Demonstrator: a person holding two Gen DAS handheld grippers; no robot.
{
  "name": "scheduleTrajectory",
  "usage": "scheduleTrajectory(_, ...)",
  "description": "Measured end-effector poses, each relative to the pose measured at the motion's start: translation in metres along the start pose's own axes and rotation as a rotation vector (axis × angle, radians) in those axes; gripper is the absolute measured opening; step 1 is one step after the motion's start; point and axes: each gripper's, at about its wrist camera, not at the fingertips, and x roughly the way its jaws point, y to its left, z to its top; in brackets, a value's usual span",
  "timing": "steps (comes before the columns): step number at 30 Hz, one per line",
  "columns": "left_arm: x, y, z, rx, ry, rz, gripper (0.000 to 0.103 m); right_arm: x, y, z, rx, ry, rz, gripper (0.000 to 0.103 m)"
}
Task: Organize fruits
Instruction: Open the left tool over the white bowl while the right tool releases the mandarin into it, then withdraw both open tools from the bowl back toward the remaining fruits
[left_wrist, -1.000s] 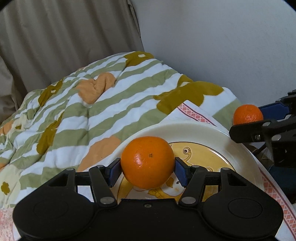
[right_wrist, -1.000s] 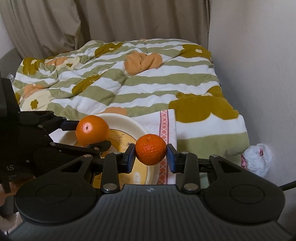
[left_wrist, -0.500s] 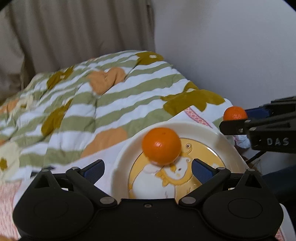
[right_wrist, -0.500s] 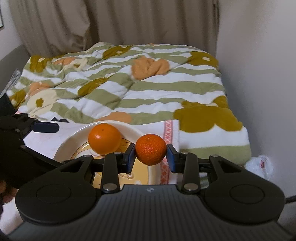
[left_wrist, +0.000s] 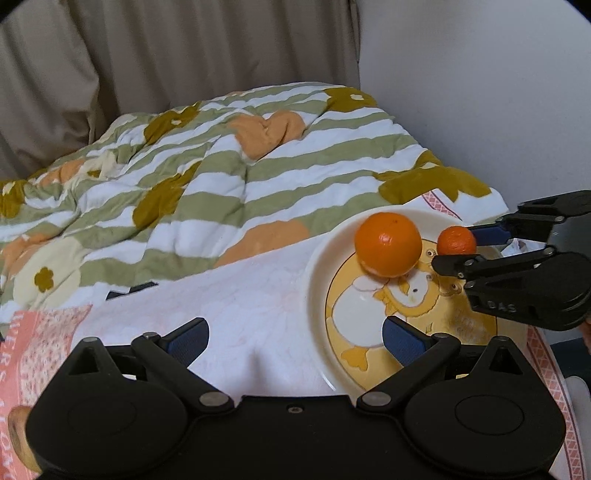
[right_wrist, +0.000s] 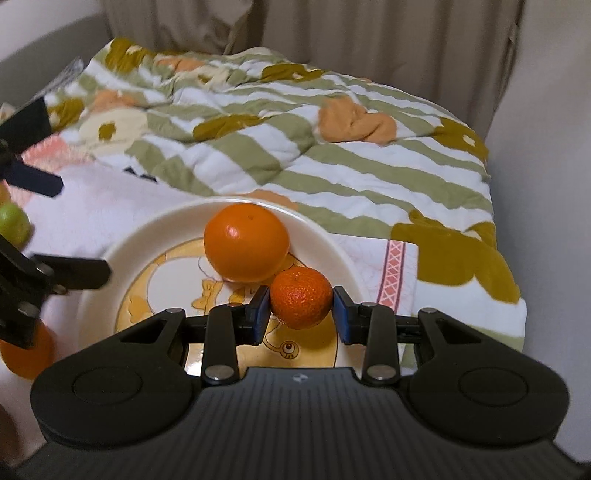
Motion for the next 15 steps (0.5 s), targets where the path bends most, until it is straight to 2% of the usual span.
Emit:
scheduleTrajectory(4, -0.003, 0.004, -0.003, -0.021, 0.01, 0.004, 0.102, 0.005, 0.006, -0.002, -0.048, -0.002, -0.006, 0.052)
scheduleTrajectory(5, -0.004, 0.004, -0.004, -0.021, 0.008, 0.009, 0.102, 0.005, 0.007, -0.003, -0.058, -0.006, -0.014, 0.057)
scheduleTrajectory(7, -0.007, 0.003, -0.005, -0.019, 0.004, 0.02, 0.102, 0.001, 0.009, -0.003, -0.067, -0.017, -0.026, 0.075)
scheduleTrajectory(8, -0.009, 0.003, -0.006, -0.018, 0.003, 0.027, 0.102, -0.002, 0.011, -0.004, -0.065, -0.025, -0.034, 0.095)
scheduleTrajectory(9, -0.01, 0.004, -0.007, -0.02, 0.005, 0.036, 0.102, -0.008, 0.012, -0.005, -0.062, -0.044, -0.049, 0.103)
scheduleTrajectory(12, -0.016, 0.005, -0.01, -0.036, 0.019, 0.06, 0.102, -0.026, 0.012, -0.009, -0.043, -0.1, -0.067, 0.103)
scheduleTrajectory(15, -0.03, 0.009, -0.016, -0.068, -0.012, 0.046, 0.102, -0.039, 0.007, -0.01, 0.013, -0.09, -0.066, 0.103)
